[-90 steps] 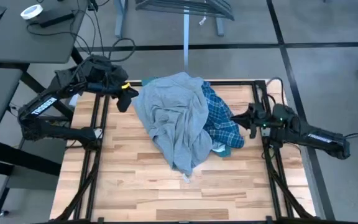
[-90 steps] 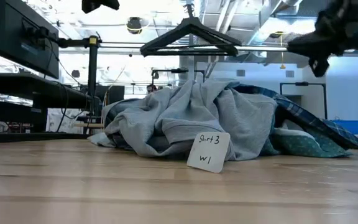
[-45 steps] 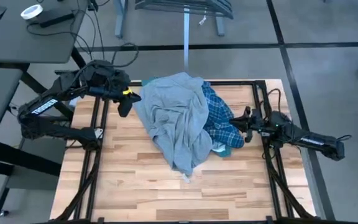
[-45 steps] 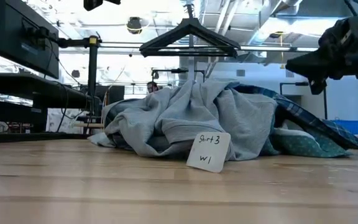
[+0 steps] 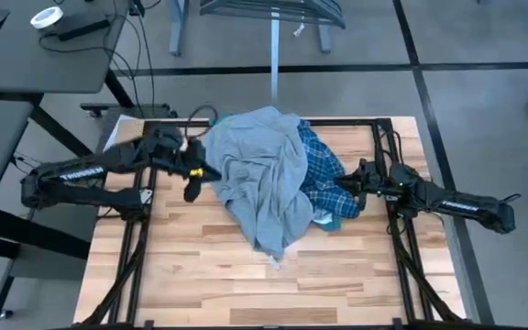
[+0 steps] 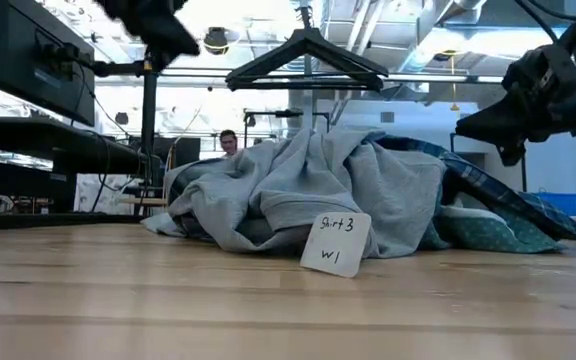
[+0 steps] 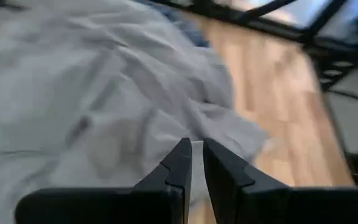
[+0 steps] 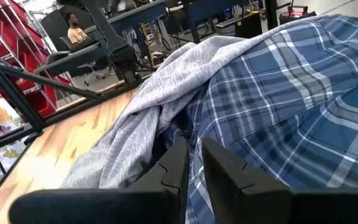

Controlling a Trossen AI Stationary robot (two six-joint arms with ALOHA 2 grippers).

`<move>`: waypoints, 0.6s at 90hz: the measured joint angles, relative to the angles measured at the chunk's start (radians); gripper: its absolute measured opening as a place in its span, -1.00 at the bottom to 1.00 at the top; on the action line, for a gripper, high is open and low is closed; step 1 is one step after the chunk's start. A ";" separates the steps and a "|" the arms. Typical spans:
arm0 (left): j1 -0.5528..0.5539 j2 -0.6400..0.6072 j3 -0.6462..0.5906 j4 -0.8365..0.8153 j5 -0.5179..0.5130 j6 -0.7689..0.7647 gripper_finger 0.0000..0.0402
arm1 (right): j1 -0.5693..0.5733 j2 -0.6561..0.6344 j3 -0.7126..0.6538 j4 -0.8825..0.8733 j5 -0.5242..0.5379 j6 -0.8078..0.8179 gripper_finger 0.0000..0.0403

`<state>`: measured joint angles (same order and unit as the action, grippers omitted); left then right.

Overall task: Hang clothes
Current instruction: Return to Home Position

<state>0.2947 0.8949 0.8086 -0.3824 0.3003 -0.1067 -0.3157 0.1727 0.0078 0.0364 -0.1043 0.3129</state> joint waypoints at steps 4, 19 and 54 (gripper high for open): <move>0.000 -0.046 -0.094 0.103 0.005 -0.040 -0.89 | 0.000 0.000 0.000 0.000 0.000 0.000 -0.82; 0.000 -0.189 -0.389 0.491 -0.017 -0.127 -0.89 | 0.000 0.000 0.000 0.000 -0.001 0.000 -0.82; 0.019 -0.477 -0.791 0.830 -0.208 -0.232 -0.89 | 0.000 0.000 -0.001 0.001 -0.003 0.000 -0.82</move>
<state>0.3134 0.4175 0.0179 0.4479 0.0920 -0.3389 -0.3157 0.1730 0.0071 0.0377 -0.1075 0.3133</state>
